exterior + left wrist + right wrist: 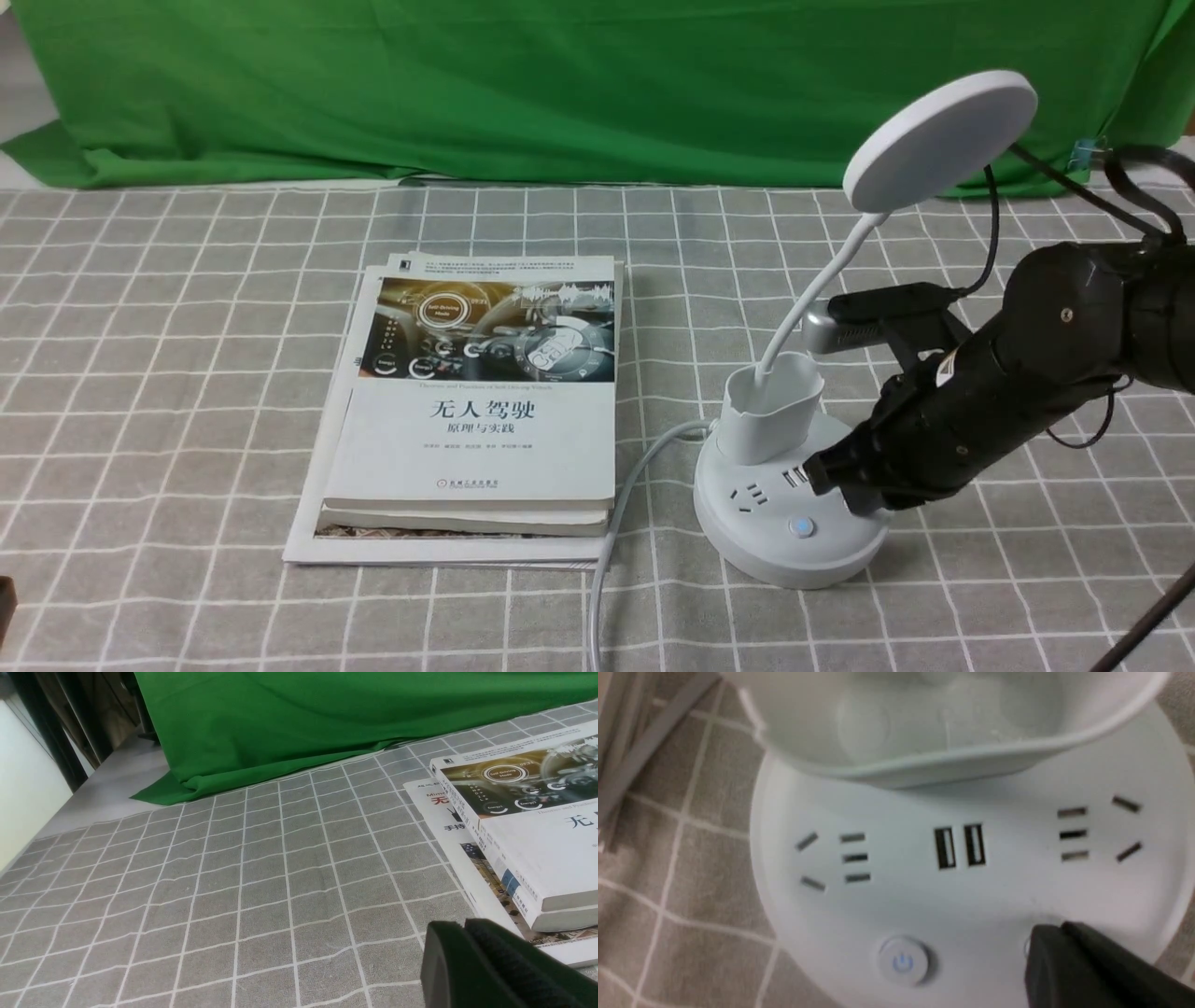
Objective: Turn off the desk lamp on the grey coffee tablecloth by hand.
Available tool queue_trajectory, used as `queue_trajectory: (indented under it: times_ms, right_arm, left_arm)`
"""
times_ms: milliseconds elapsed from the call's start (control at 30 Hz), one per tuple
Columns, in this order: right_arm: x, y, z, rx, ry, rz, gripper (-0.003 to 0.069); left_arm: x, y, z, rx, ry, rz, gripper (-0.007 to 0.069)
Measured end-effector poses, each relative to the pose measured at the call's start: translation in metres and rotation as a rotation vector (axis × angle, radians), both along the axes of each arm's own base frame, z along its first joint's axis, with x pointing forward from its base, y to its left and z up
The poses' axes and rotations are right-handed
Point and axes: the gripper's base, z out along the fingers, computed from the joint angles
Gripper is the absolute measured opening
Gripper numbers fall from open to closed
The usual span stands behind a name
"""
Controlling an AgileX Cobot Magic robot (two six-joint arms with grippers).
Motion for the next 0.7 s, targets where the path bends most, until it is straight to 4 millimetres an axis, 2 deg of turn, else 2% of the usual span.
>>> queue_trajectory:
  times_ms: [167, 233, 267, 300, 400, 500, 600, 667, 700]
  right_arm:
    - [-0.016, -0.01, 0.035, 0.008, -0.036, 0.0, 0.0045]
    - [-0.027, -0.027, 0.06, 0.008, -0.064, -0.039, 0.0045]
    - [-0.028, -0.028, 0.062, 0.011, -0.07, -0.04, 0.0045]
    - [-0.034, -0.043, 0.072, 0.014, -0.104, -0.081, 0.0046]
    - [-0.061, -0.068, 0.095, 0.053, -0.322, -0.135, 0.0041]
    - [-0.103, -0.082, 0.115, 0.119, -0.617, -0.134, 0.0031]
    - [-0.154, -0.096, 0.115, 0.14, -0.871, -0.098, 0.0031]
    - [-0.167, -0.099, 0.109, 0.128, -0.914, -0.079, 0.0031]
    - [-0.187, -0.104, 0.093, 0.117, -0.959, -0.057, 0.0031]
  left_arm:
    - [0.0, 0.0, 0.0, 0.0, 0.0, 0.0, 0.0019]
    - [0.0, 0.0, 0.0, 0.0, 0.0, 0.0, 0.0019]
    - [0.0, 0.0, 0.0, 0.0, 0.0, 0.0, 0.0019]
    - [0.0, 0.0, 0.0, 0.0, 0.0, 0.0, 0.0019]
    - [0.0, 0.0, 0.0, 0.0, 0.0, 0.0, 0.0019]
    - [0.0, 0.0, 0.0, 0.0, 0.0, 0.0, 0.0019]
    - [0.0, 0.0, 0.0, 0.0, 0.0, 0.0, 0.0019]
    - [0.0, 0.0, 0.0, 0.0, 0.0, 0.0, 0.0019]
    - [0.0, 0.0, 0.0, 0.0, 0.0, 0.0, 0.0019]
